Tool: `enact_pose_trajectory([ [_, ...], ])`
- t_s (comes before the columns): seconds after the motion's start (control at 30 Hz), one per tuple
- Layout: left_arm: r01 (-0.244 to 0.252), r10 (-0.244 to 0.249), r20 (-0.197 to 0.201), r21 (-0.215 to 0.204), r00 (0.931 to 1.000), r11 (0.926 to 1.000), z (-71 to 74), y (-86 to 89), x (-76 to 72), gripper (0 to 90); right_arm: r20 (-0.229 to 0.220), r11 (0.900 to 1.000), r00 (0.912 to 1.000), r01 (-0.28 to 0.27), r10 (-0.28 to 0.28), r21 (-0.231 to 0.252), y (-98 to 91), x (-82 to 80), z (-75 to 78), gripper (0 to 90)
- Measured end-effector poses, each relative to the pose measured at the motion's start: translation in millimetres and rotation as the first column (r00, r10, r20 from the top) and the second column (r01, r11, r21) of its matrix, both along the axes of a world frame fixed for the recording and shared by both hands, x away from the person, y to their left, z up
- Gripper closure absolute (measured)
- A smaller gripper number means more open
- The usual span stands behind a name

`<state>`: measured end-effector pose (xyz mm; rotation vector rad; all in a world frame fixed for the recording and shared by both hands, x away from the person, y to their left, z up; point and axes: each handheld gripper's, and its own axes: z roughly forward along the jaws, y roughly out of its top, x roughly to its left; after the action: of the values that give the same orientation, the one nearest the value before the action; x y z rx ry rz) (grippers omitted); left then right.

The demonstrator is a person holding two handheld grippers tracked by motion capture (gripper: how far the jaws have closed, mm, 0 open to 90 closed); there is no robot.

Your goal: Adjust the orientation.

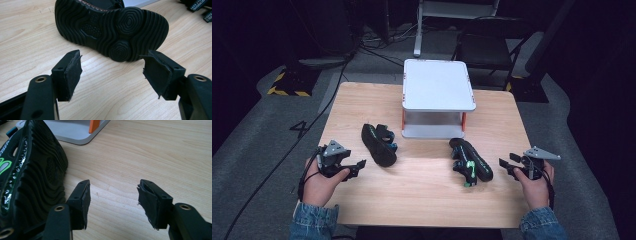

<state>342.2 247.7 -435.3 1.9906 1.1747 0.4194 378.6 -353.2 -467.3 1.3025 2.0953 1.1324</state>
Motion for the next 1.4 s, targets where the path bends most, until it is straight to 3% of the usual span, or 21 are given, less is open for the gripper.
enact_pose_trajectory([
  [0.3,0.013,-0.012,0.021,-0.012,0.9997,0.9999,6.8,-12.4,6.3,27.6,0.008,1.0000,1.0000,-0.001,0.001,-0.001,-2.9,-7.6,1.5,43.4],
  [0.43,0.053,-0.052,0.065,-0.022,0.9966,0.9983,12.6,-25.6,14.2,33.7,0.011,1.0000,0.9999,0.002,-0.002,-0.004,-5.0,-13.4,0.8,43.3],
  [0.5,0.073,-0.066,0.107,-0.066,0.9921,0.9951,13.1,-33.9,25.7,37.6,0.011,0.9997,0.9999,0.000,0.001,-0.023,-6.6,-17.1,-0.4,43.3],
  [0.63,0.090,-0.078,0.128,-0.090,0.9887,0.9919,13.5,-41.7,35.1,44.5,0.017,0.9992,0.9999,0.002,-0.002,-0.041,-7.9,-22.6,-0.4,43.2],
  [0.67,0.109,-0.095,0.151,-0.087,0.9839,0.9902,12.8,-47.4,42.3,45.1,0.011,0.9989,0.9999,0.004,-0.004,-0.047,-8.1,-24.9,-1.0,43.2],
  [0.8,0.121,-0.103,0.138,-0.127,0.9850,0.9844,5.5,-60.5,54.9,47.9,0.004,0.9983,0.9999,0.016,-0.015,-0.056,-12.3,-34.3,-2.3,43.2],
  [0.9,0.127,-0.113,0.115,-0.128,0.9869,0.9836,1.8,-66.2,60.1,50.6,0.010,0.9981,0.9996,0.027,-0.027,-0.055,-16.9,-40.5,-1.1,43.0],
  [0.93,0.127,-0.117,0.090,-0.119,0.9891,0.9847,-1.5,-70.0,63.9,51.7,0.010,0.9983,0.9994,0.035,-0.034,-0.046,-19.3,-43.1,-0.5,42.9],
  [0.97,0.127,-0.117,0.090,-0.119,0.9891,0.9847,-1.5,-70.0,63.9,52.6,0.010,0.9983,0.9994,0.035,-0.034,-0.046,-19.3,-43.1,-0.5,42.9],
  [1.03,0.110,-0.106,0.054,-0.066,0.9929,0.9918,-5.5,-70.5,67.1,53.9,0.007,0.9982,0.9986,0.053,-0.053,-0.028,-24.1,-46.7,0.5,42.7],
  [1.4,0.064,-0.060,0.075,-0.053,0.9954,0.9965,-4.4,-59.0,56.5,56.5,0.008,0.9992,0.9995,0.030,-0.030,-0.025,-20.4,-42.8,0.7,42.4],
])
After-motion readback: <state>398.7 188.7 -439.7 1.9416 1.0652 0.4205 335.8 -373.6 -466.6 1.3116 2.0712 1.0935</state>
